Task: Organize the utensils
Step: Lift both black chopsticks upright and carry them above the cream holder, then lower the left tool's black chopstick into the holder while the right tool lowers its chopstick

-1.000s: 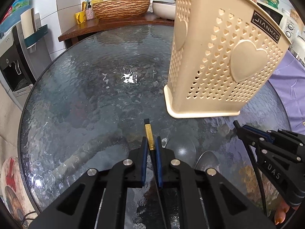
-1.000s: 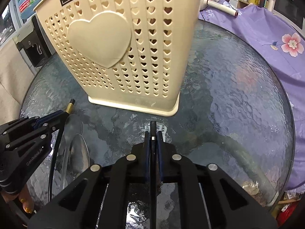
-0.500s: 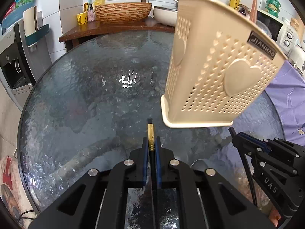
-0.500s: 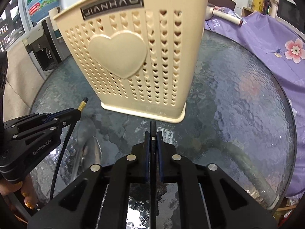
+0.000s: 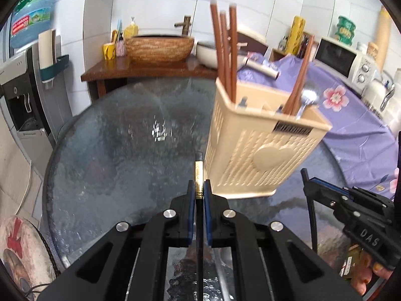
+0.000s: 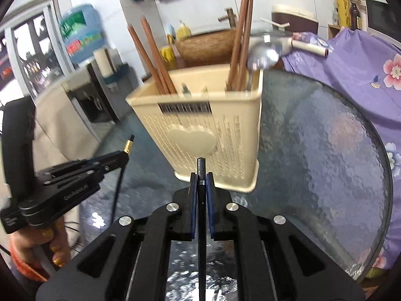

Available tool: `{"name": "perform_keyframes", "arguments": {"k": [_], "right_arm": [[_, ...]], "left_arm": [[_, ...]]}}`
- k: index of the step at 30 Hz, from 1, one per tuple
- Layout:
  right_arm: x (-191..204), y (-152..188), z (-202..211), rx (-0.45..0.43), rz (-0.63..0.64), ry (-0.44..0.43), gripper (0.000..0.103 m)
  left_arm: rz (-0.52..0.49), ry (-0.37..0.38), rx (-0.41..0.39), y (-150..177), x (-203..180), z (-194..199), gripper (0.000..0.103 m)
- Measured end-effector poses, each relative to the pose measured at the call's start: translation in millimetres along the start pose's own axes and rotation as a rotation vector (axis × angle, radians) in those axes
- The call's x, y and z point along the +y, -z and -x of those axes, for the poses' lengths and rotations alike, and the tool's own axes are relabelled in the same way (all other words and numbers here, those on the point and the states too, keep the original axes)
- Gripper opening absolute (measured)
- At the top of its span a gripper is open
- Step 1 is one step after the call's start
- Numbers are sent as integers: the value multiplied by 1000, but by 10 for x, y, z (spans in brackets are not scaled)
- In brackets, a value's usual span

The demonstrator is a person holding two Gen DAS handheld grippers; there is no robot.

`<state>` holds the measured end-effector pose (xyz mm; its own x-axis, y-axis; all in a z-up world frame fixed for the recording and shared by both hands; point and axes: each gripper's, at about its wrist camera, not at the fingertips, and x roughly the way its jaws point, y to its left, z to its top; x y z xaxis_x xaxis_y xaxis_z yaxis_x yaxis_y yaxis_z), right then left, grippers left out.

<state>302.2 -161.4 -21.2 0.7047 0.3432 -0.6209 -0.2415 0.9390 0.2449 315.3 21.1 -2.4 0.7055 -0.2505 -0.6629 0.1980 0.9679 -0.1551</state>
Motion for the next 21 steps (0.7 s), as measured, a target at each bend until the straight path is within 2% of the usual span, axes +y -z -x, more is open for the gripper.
{"name": "perform_keyframes", "arguments": {"k": [6,21], "right_arm": [[55,-174,392,-90,20,-55,8],[168,-248,925,-167,59,-121,8]], "left_arm": [[-11,31,-72,-131,-79,300,7],[-32,74,-170,-151,-40,899,7]]}}
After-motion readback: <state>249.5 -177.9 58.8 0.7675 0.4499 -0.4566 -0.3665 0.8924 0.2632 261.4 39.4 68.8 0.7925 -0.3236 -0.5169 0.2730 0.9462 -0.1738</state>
